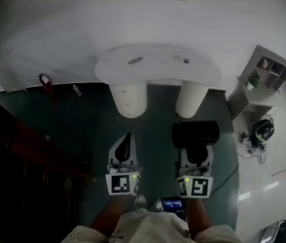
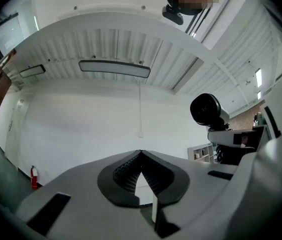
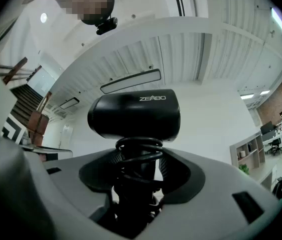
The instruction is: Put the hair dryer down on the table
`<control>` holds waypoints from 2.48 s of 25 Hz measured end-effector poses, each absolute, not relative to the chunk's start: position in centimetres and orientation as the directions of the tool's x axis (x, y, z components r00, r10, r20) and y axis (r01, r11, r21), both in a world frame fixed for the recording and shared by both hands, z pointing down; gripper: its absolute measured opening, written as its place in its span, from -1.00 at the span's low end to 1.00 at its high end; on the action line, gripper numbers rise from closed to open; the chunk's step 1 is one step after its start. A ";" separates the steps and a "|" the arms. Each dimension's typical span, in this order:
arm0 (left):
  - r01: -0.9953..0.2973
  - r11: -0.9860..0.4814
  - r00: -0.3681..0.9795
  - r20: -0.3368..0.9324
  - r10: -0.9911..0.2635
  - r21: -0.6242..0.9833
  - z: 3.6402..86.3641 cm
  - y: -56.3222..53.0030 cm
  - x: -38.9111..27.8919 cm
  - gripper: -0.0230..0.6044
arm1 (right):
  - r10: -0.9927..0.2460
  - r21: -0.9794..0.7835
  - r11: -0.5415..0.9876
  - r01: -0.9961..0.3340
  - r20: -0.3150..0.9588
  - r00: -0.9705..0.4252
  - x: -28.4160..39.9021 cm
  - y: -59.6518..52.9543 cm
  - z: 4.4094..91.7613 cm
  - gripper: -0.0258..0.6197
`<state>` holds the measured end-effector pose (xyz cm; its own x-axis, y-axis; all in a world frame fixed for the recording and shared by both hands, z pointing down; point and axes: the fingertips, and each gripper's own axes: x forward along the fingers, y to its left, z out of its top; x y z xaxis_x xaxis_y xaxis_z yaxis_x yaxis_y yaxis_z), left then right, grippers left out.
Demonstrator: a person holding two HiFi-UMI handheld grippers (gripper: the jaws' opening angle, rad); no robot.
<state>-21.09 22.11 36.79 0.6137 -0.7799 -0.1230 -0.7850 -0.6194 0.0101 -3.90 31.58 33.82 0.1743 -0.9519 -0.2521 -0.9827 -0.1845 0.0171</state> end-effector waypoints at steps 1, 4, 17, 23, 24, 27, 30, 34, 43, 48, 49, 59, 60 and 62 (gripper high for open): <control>-0.782 -0.624 0.618 -0.115 -0.777 0.014 36.8 22.3 -20.9 -0.93 | -0.952 0.012 -0.181 -0.983 -0.255 0.172 -3.9 31.8 33.6 -0.17; -0.773 -0.634 0.630 -0.104 -0.770 0.016 36.8 23.6 -20.4 -0.93 | -0.951 0.009 -0.177 -0.984 -0.259 0.169 -3.9 33.4 33.3 -0.17; -0.785 -0.619 0.614 -0.145 -0.776 -0.009 36.0 28.5 -19.5 -0.93 | -0.954 0.018 -0.167 -0.986 -0.256 0.156 -2.2 38.2 33.1 -0.17; -0.789 -0.614 0.608 -0.150 -0.779 -0.008 36.1 29.2 -17.8 -0.93 | -0.963 0.029 -0.126 -0.992 -0.243 0.116 -1.5 38.3 33.7 -0.17; -0.789 -0.614 0.609 -0.155 -0.778 -0.017 36.2 29.3 -17.5 -0.93 | -0.964 0.035 -0.122 -0.992 -0.242 0.110 -1.4 38.3 33.8 -0.17; -0.785 -0.619 0.613 -0.161 -0.773 -0.020 36.3 28.8 -16.5 -0.93 | -0.966 0.031 -0.107 -0.994 -0.238 0.097 -1.0 37.4 33.9 -0.17; -0.783 -0.622 0.615 -0.141 -0.776 0.004 36.7 27.5 -15.8 -0.93 | -0.970 0.047 -0.106 -0.993 -0.225 0.093 -0.5 35.8 34.2 -0.17; -0.782 -0.624 0.616 -0.148 -0.774 0.006 37.4 24.6 -15.4 -0.93 | -0.973 0.035 -0.111 -0.993 -0.209 0.101 -0.1 33.0 34.9 -0.17; -0.765 -0.643 0.634 -0.168 -0.755 0.003 37.7 14.7 -13.1 -0.93 | -0.972 0.049 -0.127 -0.991 -0.206 0.115 1.5 23.1 35.2 -0.17; -0.762 -0.647 0.636 -0.177 -0.751 0.006 37.3 8.7 -12.7 -0.93 | -0.973 0.046 -0.125 -0.991 -0.201 0.113 1.7 16.8 34.9 -0.17; -0.764 -0.646 0.634 -0.180 -0.752 0.006 37.2 7.6 -12.7 -0.93 | -0.974 0.047 -0.124 -0.991 -0.199 0.112 1.7 15.6 34.9 -0.17; -0.765 -0.643 0.633 -0.167 -0.756 0.013 37.5 -1.1 -12.4 -0.93 | -0.975 0.034 -0.128 -0.991 -0.189 0.119 2.3 6.9 35.2 -0.17; -0.764 -0.645 0.634 -0.166 -0.755 0.013 37.4 -1.8 -12.1 -0.93 | -0.975 0.031 -0.129 -0.991 -0.188 0.121 2.6 6.3 35.2 -0.17; -0.764 -0.646 0.636 -0.162 -0.754 0.007 37.4 -3.0 -11.5 -0.93 | -0.975 0.022 -0.128 -0.992 -0.188 0.121 3.2 5.1 35.2 -0.17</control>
<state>-11.54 -2.99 37.41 0.6363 -0.7542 -0.1619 -0.7635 -0.6457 0.0072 3.20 5.07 35.21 0.1213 -0.9746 -0.1883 -0.9916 -0.1277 0.0224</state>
